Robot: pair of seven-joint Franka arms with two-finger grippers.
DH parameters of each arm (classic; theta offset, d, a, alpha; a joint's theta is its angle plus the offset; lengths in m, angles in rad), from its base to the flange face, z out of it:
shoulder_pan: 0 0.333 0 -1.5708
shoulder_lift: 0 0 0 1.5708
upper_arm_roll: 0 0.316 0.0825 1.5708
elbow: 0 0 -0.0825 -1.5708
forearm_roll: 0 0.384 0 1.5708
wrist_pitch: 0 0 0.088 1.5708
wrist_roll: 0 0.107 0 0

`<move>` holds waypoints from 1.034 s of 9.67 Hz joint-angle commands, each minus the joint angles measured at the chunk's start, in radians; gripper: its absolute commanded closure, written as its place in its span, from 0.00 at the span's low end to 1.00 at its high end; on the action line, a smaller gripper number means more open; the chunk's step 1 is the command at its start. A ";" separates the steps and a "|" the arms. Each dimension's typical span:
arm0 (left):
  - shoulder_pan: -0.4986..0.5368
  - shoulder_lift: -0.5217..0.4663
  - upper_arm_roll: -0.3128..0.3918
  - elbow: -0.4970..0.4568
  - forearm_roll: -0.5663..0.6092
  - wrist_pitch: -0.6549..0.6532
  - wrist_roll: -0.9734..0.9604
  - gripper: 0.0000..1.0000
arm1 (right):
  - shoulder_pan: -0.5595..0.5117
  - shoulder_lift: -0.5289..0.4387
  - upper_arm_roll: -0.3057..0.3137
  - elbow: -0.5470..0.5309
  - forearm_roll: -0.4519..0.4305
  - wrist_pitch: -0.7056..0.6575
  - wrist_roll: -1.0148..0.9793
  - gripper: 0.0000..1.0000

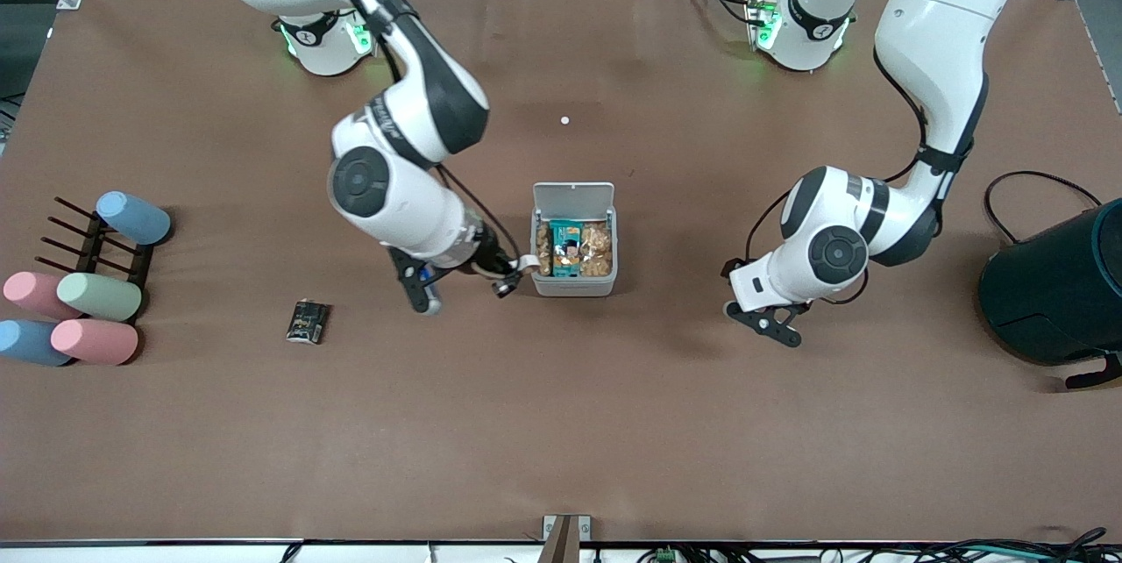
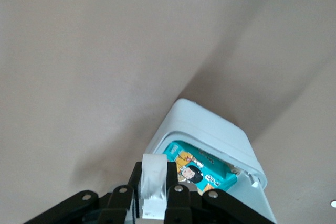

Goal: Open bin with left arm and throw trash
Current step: 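Grasp the black tape with the left gripper while the right gripper carries the scrap, then drop the white scrap into the bin with the right gripper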

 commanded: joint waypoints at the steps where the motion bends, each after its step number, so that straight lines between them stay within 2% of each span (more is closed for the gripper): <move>1: 0.032 -0.029 -0.012 -0.094 -0.009 0.050 0.004 0.00 | 0.040 0.043 -0.010 0.024 0.016 -0.001 0.013 0.79; 2: 0.035 -0.029 -0.012 -0.122 -0.009 0.073 -0.007 0.00 | 0.046 0.048 -0.010 0.022 0.016 -0.004 -0.007 0.57; 3: 0.035 -0.029 -0.012 -0.137 -0.009 0.094 -0.008 0.00 | 0.071 0.048 -0.012 0.018 0.009 -0.006 -0.007 0.42; 4: 0.035 -0.029 -0.012 -0.140 -0.009 0.094 -0.010 0.02 | 0.077 0.048 -0.010 0.015 0.004 -0.012 -0.019 0.23; 5: 0.034 -0.031 -0.012 -0.145 -0.009 0.094 -0.010 0.20 | 0.081 0.048 -0.012 0.015 0.004 -0.013 -0.021 0.00; 6: 0.032 -0.031 -0.014 -0.145 -0.009 0.094 -0.021 0.54 | 0.082 0.048 -0.010 0.013 0.004 -0.016 -0.024 0.00; 7: 0.029 -0.028 -0.014 -0.145 -0.009 0.093 -0.036 0.81 | 0.065 0.043 -0.013 0.016 0.004 -0.033 -0.029 0.00; 8: 0.022 -0.028 -0.016 -0.143 -0.009 0.087 -0.076 0.98 | 0.025 0.027 -0.016 0.022 0.004 -0.077 -0.036 0.00; 10: 0.025 -0.040 -0.078 -0.122 -0.009 0.069 -0.140 1.00 | -0.106 -0.035 -0.021 0.015 -0.001 -0.239 -0.146 0.00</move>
